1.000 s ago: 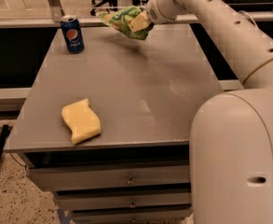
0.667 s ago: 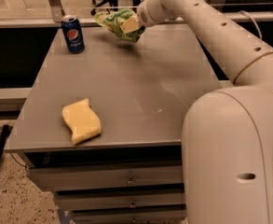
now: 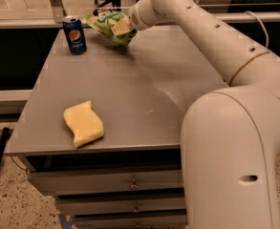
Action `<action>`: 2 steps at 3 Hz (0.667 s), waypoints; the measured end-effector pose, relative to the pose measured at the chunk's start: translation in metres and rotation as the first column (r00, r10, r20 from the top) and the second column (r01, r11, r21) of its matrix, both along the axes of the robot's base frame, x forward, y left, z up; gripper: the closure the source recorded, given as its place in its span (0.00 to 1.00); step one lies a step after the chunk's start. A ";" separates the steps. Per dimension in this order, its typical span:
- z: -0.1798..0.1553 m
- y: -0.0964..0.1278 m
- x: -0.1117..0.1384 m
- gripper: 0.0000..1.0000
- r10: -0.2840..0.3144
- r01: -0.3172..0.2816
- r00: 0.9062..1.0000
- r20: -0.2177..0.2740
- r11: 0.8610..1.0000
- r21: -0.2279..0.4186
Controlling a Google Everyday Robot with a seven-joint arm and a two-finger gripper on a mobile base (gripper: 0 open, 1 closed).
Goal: Move green rice chip bag near pepsi can
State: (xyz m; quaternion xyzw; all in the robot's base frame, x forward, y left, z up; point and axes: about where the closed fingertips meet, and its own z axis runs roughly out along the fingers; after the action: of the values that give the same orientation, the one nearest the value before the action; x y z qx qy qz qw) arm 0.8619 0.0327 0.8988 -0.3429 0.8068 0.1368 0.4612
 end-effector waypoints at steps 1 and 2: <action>-0.002 0.021 -0.008 1.00 0.037 -0.037 0.999 -0.013 0.999 0.016; -0.009 0.036 -0.015 0.82 0.062 -0.061 0.997 -0.038 0.998 0.024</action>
Offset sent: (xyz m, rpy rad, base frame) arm -0.0243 0.0470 -0.0108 0.0330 0.0623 0.0828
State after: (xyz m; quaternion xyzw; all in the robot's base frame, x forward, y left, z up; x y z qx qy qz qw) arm 0.8465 0.0683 0.8900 -0.3593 0.8031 0.1669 0.4450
